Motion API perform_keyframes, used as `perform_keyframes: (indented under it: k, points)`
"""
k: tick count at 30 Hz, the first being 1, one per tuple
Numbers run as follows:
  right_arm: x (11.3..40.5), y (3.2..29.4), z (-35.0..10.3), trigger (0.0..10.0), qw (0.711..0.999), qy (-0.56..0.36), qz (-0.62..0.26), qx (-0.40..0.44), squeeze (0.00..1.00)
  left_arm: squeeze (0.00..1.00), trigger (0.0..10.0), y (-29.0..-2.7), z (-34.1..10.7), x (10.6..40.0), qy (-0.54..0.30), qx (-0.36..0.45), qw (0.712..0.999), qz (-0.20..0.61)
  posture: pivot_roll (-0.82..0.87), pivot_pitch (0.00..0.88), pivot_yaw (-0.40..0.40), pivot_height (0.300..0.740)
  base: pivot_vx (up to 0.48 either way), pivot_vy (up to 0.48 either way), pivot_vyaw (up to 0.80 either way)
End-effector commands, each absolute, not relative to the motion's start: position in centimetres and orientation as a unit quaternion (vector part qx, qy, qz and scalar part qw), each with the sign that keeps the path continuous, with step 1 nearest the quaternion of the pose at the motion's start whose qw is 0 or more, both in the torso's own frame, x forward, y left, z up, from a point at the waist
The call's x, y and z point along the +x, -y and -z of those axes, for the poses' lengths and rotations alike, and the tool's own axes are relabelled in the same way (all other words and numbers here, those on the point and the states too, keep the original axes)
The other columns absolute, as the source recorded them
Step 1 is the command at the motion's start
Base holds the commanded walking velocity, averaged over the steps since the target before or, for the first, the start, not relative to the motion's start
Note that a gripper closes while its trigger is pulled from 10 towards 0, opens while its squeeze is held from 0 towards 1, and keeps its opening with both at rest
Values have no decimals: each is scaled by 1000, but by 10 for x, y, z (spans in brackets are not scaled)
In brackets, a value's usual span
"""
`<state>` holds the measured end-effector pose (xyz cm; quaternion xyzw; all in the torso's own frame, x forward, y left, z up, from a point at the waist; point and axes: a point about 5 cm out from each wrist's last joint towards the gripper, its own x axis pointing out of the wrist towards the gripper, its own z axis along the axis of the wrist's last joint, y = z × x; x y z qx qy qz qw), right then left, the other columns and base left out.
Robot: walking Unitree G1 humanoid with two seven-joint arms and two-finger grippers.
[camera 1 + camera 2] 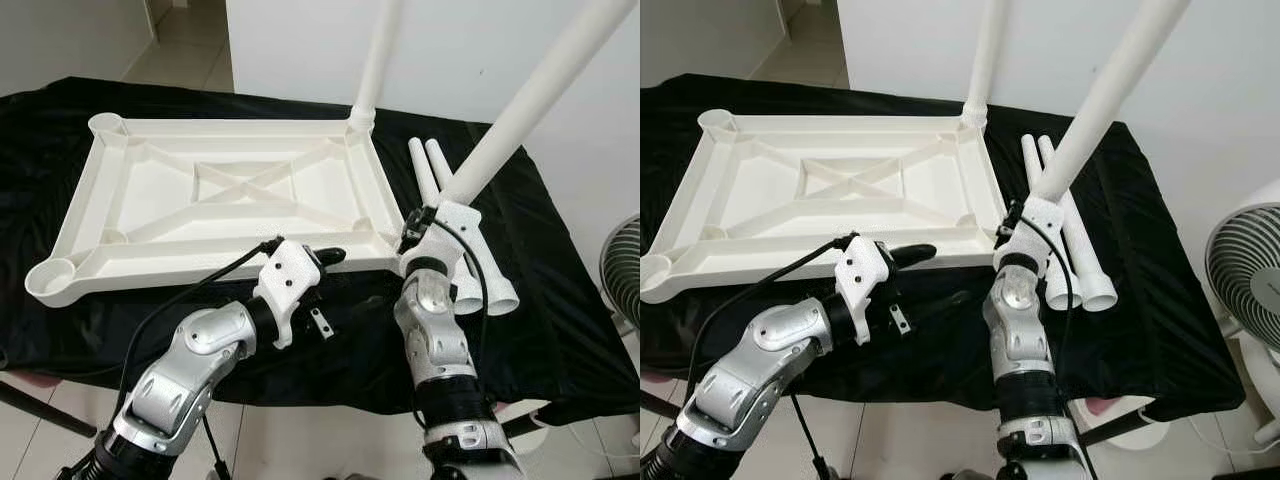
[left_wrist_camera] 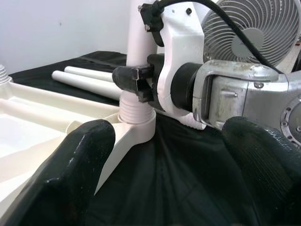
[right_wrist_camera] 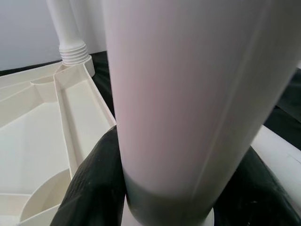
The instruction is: Building children table
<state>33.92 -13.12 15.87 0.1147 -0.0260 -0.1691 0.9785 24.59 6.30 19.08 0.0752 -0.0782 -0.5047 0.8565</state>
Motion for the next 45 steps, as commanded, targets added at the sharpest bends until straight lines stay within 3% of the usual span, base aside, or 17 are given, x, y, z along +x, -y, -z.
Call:
perform_keyframes:
  k: [1, 10, 27, 37, 45]
  points:
    - [331, 127, -109, 10000, 969, -104, 179, 135, 0, 0, 10000, -63, -188, 246, 73, 78, 854, 509, 138, 121, -33, 740, 0, 0, 0]
    - [348, 142, -112, 10000, 959, -148, 192, 146, 0, 0, 10000, -63, -190, 247, 73, 79, 853, 510, 140, 123, -29, 740, 0, 0, 0]
    - [359, 147, -116, 10000, 974, -160, 154, 54, 0, 0, 10000, -63, -189, 246, 74, 77, 854, 508, 142, 125, -35, 740, 0, 0, 0]
    - [344, 153, -107, 10000, 984, -115, 135, 3, 0, 0, 10000, -64, -189, 246, 75, 77, 857, 504, 144, 121, -41, 740, 0, 0, 0]
    - [324, 168, -88, 10000, 988, -85, 127, 33, 0, 0, 10000, -65, -189, 246, 75, 78, 857, 504, 139, 117, -33, 740, 0, 0, 0]
